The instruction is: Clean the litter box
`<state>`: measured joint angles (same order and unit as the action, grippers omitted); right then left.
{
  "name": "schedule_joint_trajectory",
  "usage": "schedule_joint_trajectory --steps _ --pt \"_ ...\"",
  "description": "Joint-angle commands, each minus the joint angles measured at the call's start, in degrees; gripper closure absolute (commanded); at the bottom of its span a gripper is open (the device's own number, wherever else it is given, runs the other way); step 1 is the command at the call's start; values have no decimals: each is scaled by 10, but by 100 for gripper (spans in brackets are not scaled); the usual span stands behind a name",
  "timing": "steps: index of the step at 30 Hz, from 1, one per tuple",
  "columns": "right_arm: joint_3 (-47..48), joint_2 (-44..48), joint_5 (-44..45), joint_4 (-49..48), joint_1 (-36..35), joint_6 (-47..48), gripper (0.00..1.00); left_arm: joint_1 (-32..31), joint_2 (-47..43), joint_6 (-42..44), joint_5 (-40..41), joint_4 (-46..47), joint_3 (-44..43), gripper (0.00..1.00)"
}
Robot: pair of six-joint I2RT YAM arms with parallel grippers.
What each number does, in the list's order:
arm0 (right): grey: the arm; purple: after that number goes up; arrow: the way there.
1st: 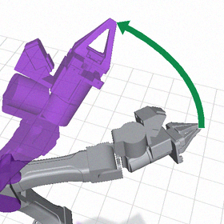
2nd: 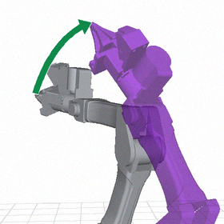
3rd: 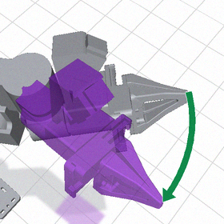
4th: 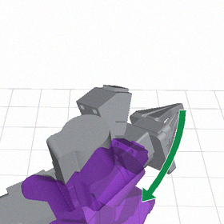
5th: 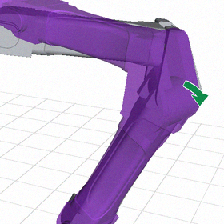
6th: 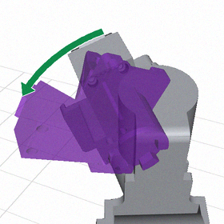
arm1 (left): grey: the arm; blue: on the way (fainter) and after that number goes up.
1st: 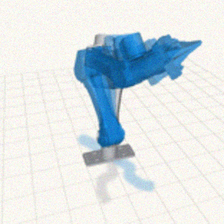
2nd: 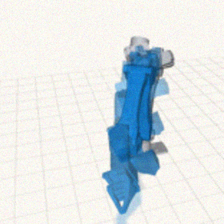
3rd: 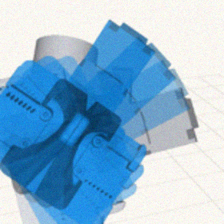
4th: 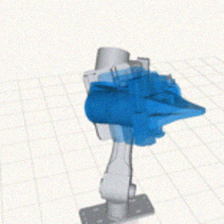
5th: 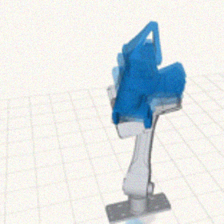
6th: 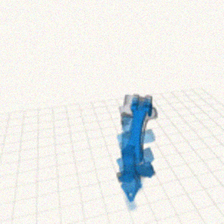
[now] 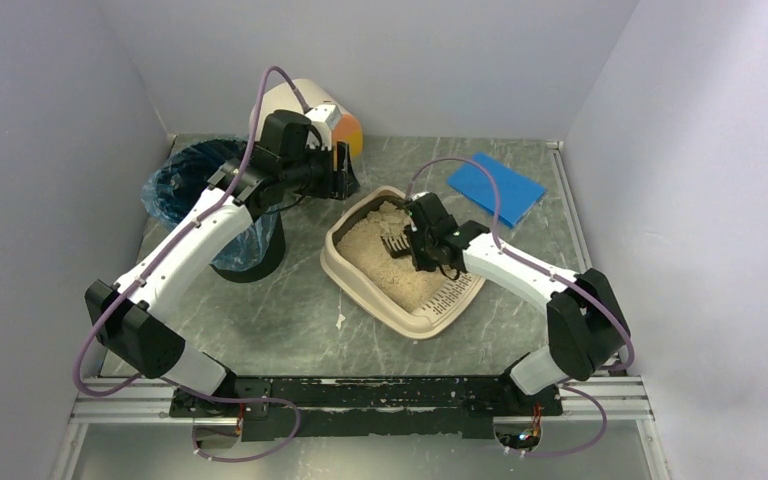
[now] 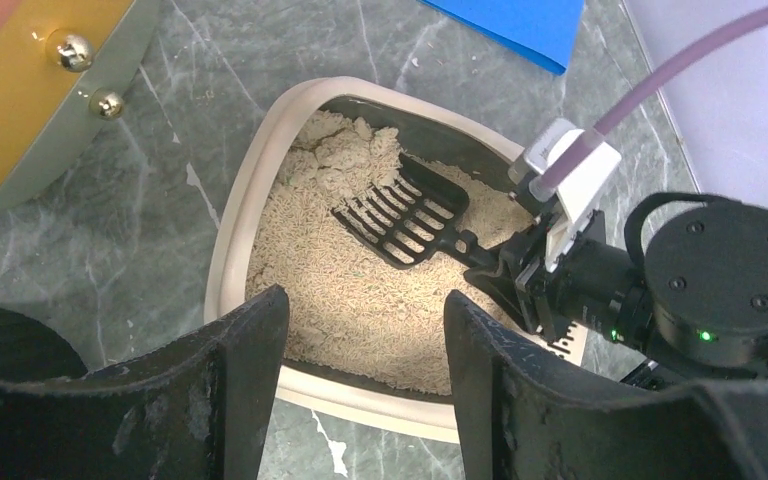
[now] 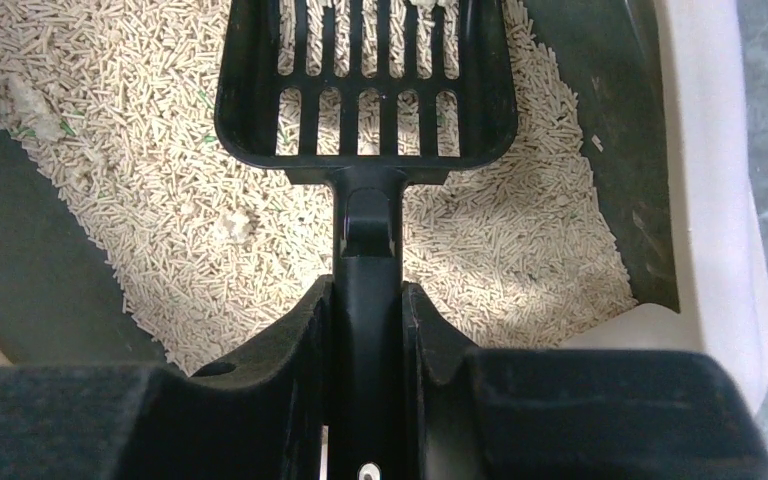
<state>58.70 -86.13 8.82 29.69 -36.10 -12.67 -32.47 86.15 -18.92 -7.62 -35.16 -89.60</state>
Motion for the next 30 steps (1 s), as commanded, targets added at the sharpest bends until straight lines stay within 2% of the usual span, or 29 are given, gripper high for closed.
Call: schedule_joint_trajectory --steps 1,6,10,14,19,22,26,30 --pt "-34 10 26 -128 -15 10 100 -2 9 -32 26 8 1 37" --pt "-93 40 30 -200 -26 -1 100 -3 3 -36 41 15 5 36" --pt "-119 56 45 -205 -29 -9 100 -5 18 -28 51 24 10 33" --pt "-129 62 31 -209 -30 0 100 -31 60 15 74 14 -10 29" --pt "-143 60 15 -243 -30 9 100 -39 134 0 131 -28 -67 33" --pt "-153 71 21 -268 -31 6 100 -39 155 -14 139 -22 -71 39" --pt "-173 84 34 -315 -34 6 100 -39 184 -22 133 -30 -76 39" --pt "-147 61 57 -282 -34 -1 100 -39 185 -28 121 -17 -52 39"
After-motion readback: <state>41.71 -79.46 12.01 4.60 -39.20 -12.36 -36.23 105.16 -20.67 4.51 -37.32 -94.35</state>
